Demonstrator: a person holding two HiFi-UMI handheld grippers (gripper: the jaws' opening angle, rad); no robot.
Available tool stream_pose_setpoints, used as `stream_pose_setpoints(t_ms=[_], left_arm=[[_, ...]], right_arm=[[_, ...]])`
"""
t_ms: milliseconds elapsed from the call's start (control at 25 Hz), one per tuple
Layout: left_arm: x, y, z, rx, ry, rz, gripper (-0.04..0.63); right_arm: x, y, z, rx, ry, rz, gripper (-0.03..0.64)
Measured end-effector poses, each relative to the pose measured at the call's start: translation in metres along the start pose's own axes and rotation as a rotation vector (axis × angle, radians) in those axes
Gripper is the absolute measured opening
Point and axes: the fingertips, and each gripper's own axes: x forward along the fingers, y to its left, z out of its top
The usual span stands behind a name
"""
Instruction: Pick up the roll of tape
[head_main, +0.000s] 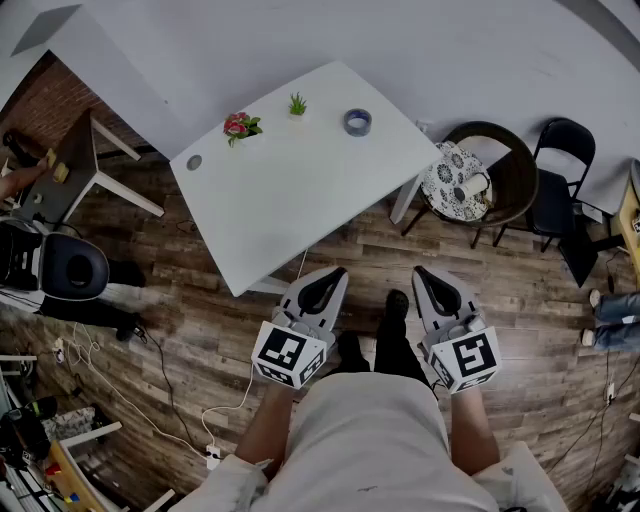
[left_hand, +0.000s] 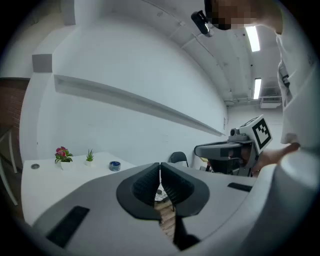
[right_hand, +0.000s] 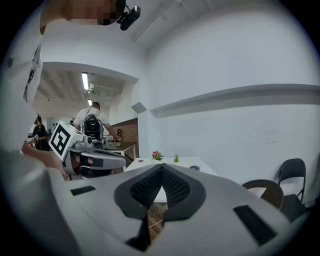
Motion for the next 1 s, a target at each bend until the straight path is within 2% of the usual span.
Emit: stream_pose_setpoints(t_ms=[320,600,1000], left_arm=[[-0.019,0.002,-0.005,-0.001,0.002,0.001,0.025],[-0.014,-0.003,-0.006,0.005,0.008,-0.018,0.025],[0.015,-0.007,-0.004,0.004,0.019,-0.036,0.025]], right_arm=[[-0.005,0.024,-0.004,-0.017,0.003,0.020,0.003],[-0.007,0.024,-0.006,0.024,-0.006,0.038,0.006],[-0.003,-0.005,-0.010,0.025,0.013,0.033,0.008]])
